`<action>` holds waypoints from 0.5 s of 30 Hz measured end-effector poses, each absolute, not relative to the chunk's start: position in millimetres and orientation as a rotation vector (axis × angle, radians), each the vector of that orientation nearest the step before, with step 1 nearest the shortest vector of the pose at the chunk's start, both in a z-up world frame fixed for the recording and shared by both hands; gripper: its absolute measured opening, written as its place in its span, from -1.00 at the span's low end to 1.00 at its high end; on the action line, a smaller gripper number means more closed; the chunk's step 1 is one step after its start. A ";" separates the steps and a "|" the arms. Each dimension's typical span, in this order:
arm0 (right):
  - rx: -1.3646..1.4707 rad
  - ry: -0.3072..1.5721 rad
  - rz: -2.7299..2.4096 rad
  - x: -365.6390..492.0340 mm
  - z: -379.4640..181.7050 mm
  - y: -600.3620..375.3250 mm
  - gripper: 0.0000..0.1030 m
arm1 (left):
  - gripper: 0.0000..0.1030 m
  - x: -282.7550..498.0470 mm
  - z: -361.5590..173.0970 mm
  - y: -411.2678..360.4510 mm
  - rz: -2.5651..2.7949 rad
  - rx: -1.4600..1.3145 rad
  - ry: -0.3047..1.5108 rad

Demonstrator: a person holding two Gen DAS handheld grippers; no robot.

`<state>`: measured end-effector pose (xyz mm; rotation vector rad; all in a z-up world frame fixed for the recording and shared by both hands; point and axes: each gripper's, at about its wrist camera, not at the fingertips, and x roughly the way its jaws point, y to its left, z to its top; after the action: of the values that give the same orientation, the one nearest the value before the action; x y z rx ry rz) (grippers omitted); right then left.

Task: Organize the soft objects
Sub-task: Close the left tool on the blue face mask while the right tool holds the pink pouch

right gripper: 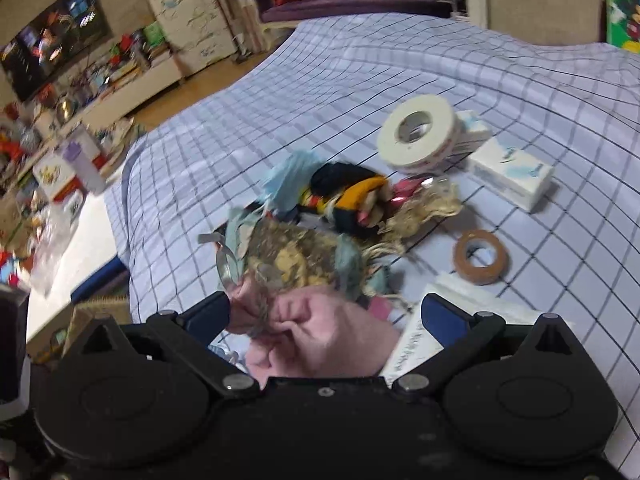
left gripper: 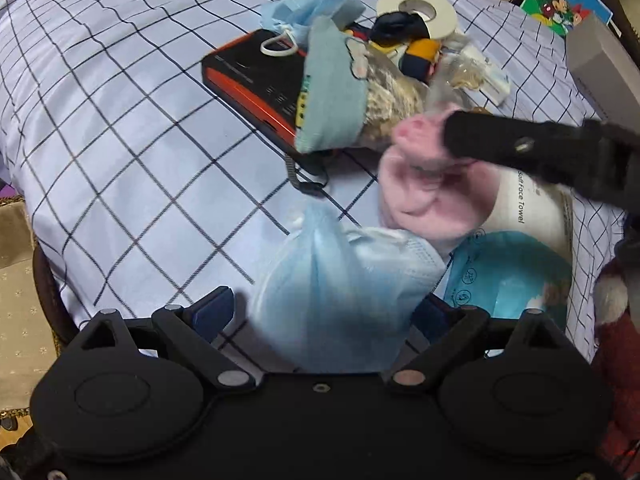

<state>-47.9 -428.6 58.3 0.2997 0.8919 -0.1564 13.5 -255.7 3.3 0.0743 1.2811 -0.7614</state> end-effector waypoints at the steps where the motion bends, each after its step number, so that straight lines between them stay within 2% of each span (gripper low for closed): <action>1: 0.287 0.902 -0.143 -45.8 56.8 -424.1 1.00 | 0.75 12.3 2.1 -257.5 -0.761 0.079 1.279; 11: 0.286 0.990 -0.120 -29.5 40.7 -403.9 1.00 | 0.70 2.5 -5.6 -264.0 -0.759 0.110 1.255; 15: 0.257 1.004 -0.150 -28.0 37.5 -399.6 1.00 | 0.48 3.1 -5.2 -264.1 -0.757 0.102 1.248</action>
<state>-28.0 -399.6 37.5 0.2573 1.0043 -0.1503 3.1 -264.1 -5.2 0.1022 1.2476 -0.7571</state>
